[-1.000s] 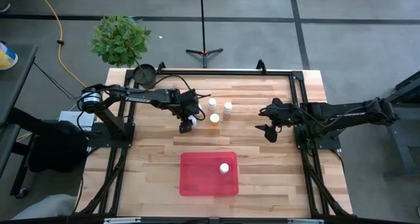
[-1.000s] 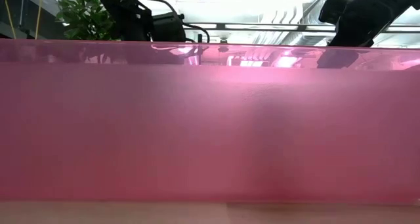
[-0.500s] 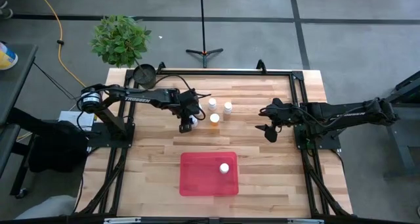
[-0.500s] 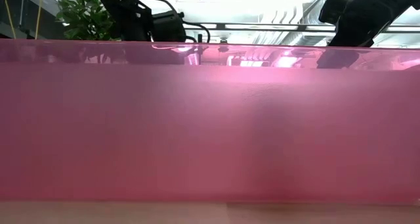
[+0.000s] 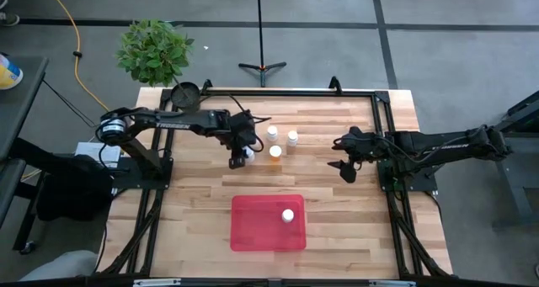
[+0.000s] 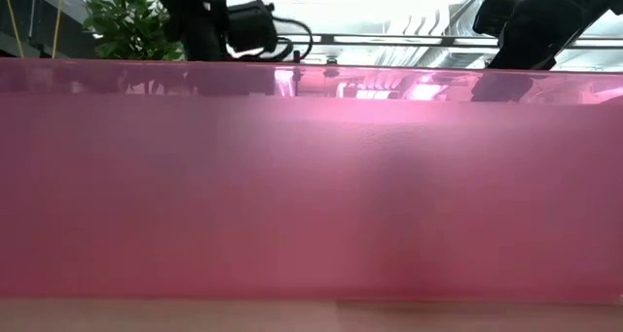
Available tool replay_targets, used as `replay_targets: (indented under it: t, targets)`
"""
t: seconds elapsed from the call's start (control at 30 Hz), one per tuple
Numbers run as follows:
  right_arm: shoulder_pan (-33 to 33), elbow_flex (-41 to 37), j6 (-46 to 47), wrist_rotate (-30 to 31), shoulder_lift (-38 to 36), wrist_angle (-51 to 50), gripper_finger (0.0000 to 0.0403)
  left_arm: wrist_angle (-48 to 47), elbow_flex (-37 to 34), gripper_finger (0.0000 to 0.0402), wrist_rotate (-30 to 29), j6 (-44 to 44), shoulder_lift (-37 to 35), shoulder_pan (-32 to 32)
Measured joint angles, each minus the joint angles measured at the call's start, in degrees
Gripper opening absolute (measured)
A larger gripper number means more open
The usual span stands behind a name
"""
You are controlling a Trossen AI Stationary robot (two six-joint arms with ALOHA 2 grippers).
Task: Pick and place pill bottles into a basket
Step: Put the white medicine bottle into the red bin
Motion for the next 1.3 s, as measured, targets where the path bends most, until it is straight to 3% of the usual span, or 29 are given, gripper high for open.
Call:
replay_targets:
  t: [0.4,0.63,0.93,1.3]
  targets:
    - [0.0,0.0,0.1,-0.1,0.0,-0.4,0.0287,-9.3,4.6,0.019,2.6,-2.1,-10.4,-0.6]
    - [0.0,0.0,0.5,0.0,0.0,-0.4,0.0287,-11.3,4.5,0.019,3.4,-4.8,-18.5,-5.0]
    - [0.0,0.0,1.2,0.0,0.0,-0.3,0.0287,-9.6,4.5,0.019,2.0,-10.2,-25.0,-16.0]
    - [0.0,0.0,1.4,0.0,0.0,-0.2,0.0287,-0.5,4.6,0.019,-4.3,-12.6,-21.4,-32.2]
